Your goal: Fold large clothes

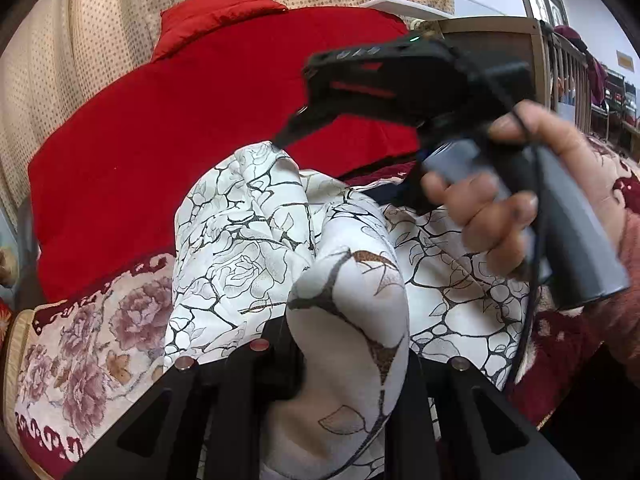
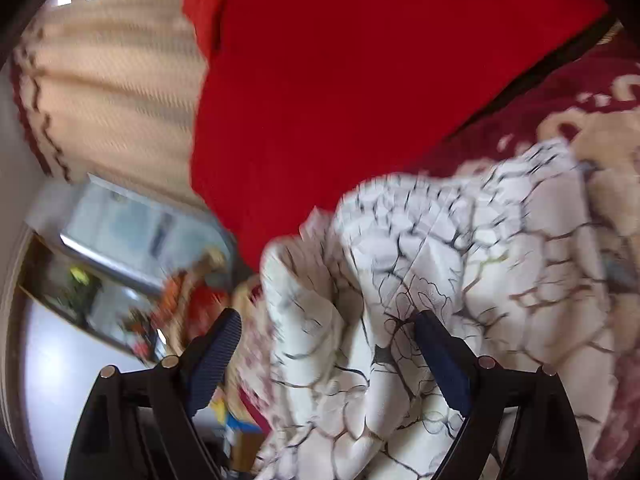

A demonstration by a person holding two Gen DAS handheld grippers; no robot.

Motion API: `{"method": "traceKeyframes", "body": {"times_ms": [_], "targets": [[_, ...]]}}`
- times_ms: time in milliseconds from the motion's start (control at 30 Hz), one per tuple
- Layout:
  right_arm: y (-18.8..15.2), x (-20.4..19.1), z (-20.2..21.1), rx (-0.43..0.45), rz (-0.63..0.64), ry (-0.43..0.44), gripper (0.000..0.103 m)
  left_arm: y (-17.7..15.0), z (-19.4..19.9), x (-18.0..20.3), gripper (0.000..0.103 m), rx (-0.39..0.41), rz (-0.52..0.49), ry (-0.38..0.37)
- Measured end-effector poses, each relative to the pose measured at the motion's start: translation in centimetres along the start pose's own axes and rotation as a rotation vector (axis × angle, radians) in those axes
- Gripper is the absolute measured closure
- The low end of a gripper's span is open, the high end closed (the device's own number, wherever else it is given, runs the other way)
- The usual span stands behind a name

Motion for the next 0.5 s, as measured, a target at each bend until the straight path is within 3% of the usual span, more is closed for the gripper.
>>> {"method": "traceKeyframes", "body": {"times_ms": [133,167,200,233,267,333,500], "targets": [[-1.9,-1.1,-4.2,-0.079,0.059,-0.037,0.012,0.1,1.0,0.7,0.079,0.008,-0.03,-0.012],[-2.5,-1.3,-4.7,-0.092,0.086,-0.055,0.013,0.0,1.4,0.8,0.072,0.009,-0.041,-0.017],[-2.9,-1.3,-5.6,-0.104,0.125,-0.091,0.018,-0.2,1.9,0.9,0.065,0.013,-0.064,-0.019],[-3.4,-1.0,-6.5,-0.098,0.163,-0.15,0.032,-0.5,2.6,0.9,0.061,0.019,-0.084,-0.013],[-3.5,-0.6,-7.1,-0.091,0.186,-0.19,0.039,-0.8,3.4,1.1,0.051,0.025,-0.102,-0.012],[-3.6,-0.2,-7.4,-0.077,0.217,-0.24,0.062,-1.8,5.4,1.4,0.037,0.052,-0.14,-0.052],[-3.7,0.2,-7.6,-0.062,0.204,-0.223,0.068,-4.7,11.7,0.2,0.027,0.137,-0.13,-0.14]]}}
Point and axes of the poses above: each gripper's, at about its wrist camera, not at the fingertips, and z roughly against the way its jaws point, x to its right, y to its top, the point moved 7 cm from there along -z, roughly the way its jaws point, and after that the axes turned 14 degrees about -z, right-handed, at the moved point
